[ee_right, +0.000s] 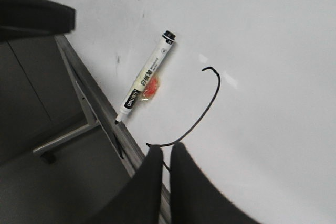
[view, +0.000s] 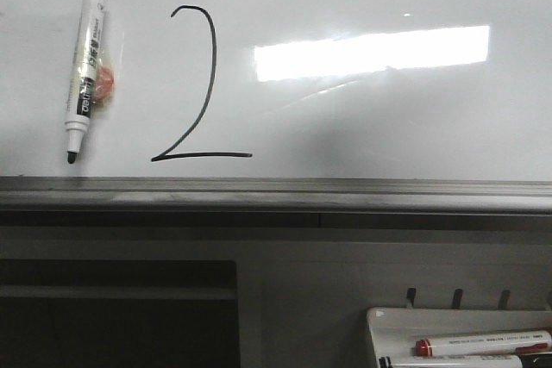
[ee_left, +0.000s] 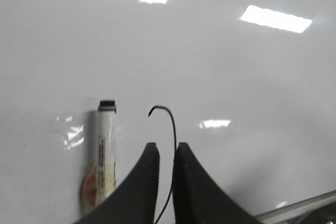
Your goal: Write number 2 on whiteboard
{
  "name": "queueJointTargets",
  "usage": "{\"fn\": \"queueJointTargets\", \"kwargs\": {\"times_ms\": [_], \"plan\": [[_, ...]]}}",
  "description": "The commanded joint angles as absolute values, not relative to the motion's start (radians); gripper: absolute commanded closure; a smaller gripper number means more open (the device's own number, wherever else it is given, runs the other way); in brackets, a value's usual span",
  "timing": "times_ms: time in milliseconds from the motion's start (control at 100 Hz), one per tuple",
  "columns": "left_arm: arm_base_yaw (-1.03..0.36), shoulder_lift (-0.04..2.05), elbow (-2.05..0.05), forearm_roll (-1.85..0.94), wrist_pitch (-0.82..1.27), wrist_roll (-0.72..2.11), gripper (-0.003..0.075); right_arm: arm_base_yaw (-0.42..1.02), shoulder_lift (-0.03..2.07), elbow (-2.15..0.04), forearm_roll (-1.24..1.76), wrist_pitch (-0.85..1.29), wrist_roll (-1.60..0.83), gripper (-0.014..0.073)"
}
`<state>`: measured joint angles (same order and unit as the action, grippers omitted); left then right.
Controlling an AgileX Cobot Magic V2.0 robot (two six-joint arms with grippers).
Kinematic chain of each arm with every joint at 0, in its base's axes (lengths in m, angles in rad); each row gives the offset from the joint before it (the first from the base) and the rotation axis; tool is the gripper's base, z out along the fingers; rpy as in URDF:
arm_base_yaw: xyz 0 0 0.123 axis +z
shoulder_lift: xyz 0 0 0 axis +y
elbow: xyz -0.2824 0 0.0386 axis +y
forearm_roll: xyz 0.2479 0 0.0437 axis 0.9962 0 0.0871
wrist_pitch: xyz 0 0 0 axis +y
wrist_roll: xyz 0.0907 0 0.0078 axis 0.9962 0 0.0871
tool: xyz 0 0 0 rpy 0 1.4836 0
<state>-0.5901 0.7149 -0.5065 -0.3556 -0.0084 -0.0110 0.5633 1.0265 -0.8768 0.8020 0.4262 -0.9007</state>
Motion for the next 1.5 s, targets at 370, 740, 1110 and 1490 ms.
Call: {"fn": "queueJointTargets", "kwargs": {"times_ms": [370, 740, 1110, 1490], "plan": [[-0.590, 0.365, -0.389, -0.153, -0.012, 0.000, 0.0741, 0.557, 0.588, -0.523, 0.831, 0.187, -0.899, 0.0654], [-0.590, 0.362, -0.387, -0.155, -0.008, 0.000, 0.0741, 0.557, 0.568, -0.481, 0.836, 0.217, -0.899, 0.0654], [-0.590, 0.360, -0.387, -0.155, -0.012, 0.000, 0.0741, 0.557, 0.568, -0.481, 0.836, 0.217, -0.899, 0.0654], [-0.389, 0.168, -0.301, -0.008, 0.011, 0.000, 0.0741, 0.557, 0.568, -0.481, 0.836, 0.217, -0.899, 0.0654]]}}
